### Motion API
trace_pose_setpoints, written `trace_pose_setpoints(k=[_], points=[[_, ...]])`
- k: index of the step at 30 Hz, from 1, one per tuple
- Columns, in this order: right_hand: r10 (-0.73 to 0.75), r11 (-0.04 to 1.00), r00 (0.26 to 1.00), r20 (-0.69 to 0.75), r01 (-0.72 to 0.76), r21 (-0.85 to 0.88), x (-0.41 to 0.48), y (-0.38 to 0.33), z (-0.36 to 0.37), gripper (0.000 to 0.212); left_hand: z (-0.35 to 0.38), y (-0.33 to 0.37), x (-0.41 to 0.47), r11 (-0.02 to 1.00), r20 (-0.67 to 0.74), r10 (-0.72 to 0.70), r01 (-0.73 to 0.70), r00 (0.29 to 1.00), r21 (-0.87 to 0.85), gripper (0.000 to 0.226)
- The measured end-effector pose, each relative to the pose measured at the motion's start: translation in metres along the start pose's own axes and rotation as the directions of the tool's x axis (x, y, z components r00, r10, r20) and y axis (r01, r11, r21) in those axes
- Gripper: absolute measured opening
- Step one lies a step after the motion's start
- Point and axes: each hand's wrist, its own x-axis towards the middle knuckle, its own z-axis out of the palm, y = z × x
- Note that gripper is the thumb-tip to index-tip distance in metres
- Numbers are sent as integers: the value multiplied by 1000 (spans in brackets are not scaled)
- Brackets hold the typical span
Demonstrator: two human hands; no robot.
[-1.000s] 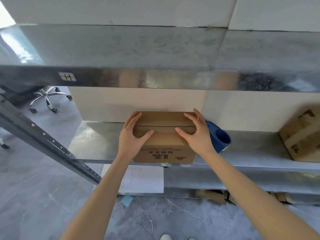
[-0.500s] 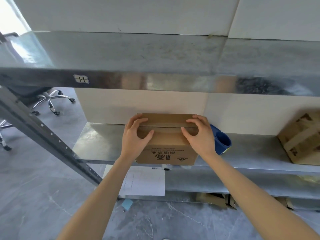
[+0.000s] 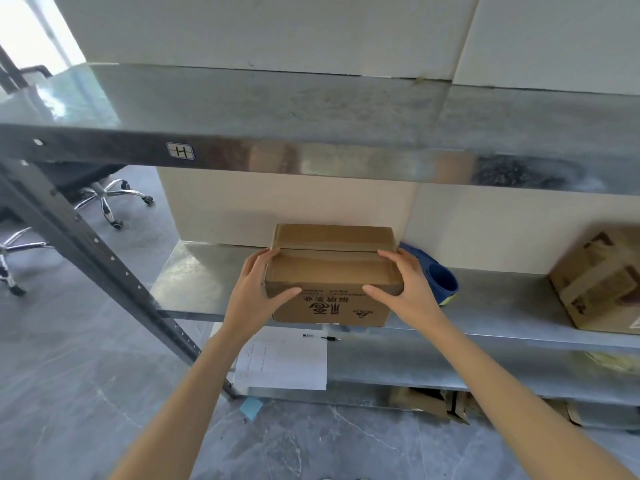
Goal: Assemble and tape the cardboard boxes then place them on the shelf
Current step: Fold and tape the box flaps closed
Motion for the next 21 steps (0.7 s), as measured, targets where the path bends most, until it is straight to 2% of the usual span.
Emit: trace_pose_setpoints(k=[3,10,13,16,21], points=[[-1,1000,1000,11,1,-5,9,-4,9,69,-7,-4,3,1000,-25,-29,29,999,-11,77],[-68,995,986,152,57,76,33,-20,27,61,-38,-19,5,994,-93,-102,104,990,24,73],[-32,992,997,68,23,128,38,-2,11,56,-36,-19,2,995,-116,-101,103,988,7,73],[25,998,998,-58,-28,-56,40,38,-9,47,-28,-16,1,992,-158,-130,130,979,-11,74],[127,926,987,-96,-152,-344,28,93,-27,49,-14,-10,3,989,-159,-144,140,977,-38,75]])
